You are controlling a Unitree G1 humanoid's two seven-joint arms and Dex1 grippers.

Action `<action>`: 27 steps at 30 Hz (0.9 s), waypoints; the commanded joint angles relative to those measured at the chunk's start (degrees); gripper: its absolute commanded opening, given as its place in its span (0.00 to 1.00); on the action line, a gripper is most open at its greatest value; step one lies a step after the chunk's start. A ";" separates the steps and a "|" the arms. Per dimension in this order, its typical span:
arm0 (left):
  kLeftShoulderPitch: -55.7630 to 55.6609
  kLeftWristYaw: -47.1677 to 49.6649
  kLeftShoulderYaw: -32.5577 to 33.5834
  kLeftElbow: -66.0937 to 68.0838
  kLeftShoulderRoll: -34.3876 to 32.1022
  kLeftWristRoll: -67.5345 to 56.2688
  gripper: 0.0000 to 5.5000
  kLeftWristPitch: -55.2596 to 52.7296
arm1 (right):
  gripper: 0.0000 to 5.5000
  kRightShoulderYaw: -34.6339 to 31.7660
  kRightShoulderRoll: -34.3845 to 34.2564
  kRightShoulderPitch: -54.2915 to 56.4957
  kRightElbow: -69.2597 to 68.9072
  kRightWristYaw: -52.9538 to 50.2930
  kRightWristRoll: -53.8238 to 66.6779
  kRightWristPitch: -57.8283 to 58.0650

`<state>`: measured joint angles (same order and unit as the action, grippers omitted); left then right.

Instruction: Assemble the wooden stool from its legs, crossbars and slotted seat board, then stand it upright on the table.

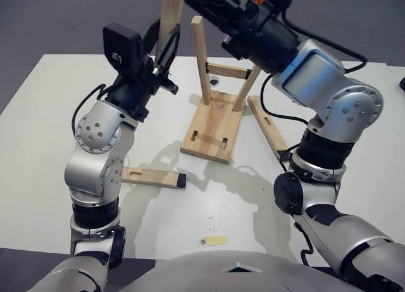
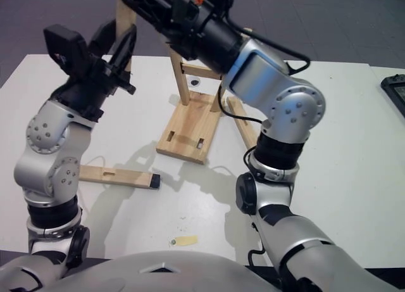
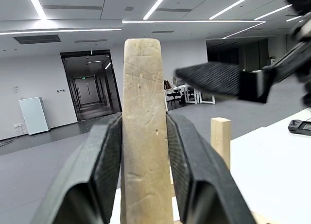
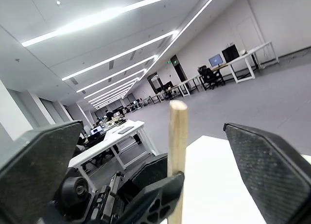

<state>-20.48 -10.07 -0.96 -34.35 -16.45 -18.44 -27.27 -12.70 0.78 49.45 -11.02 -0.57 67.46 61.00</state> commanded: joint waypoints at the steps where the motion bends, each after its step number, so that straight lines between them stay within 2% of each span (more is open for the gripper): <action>1: -1.13 0.50 -1.12 -0.40 1.20 1.53 0.24 0.75 | 0.97 1.96 -0.08 0.66 2.68 0.83 -2.49 -1.98; 5: -0.91 0.44 -1.99 0.00 1.70 3.04 0.24 1.42 | 0.89 1.95 -0.35 1.33 5.95 0.83 -3.33 -3.07; 27: 1.44 0.08 -2.78 2.81 3.51 8.76 0.24 4.82 | 0.21 -0.89 0.74 6.22 10.91 0.96 -1.33 -3.10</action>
<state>-19.32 -9.65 -3.89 -31.93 -12.68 -10.45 -22.75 -13.46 0.96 54.30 -0.38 0.85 65.49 57.00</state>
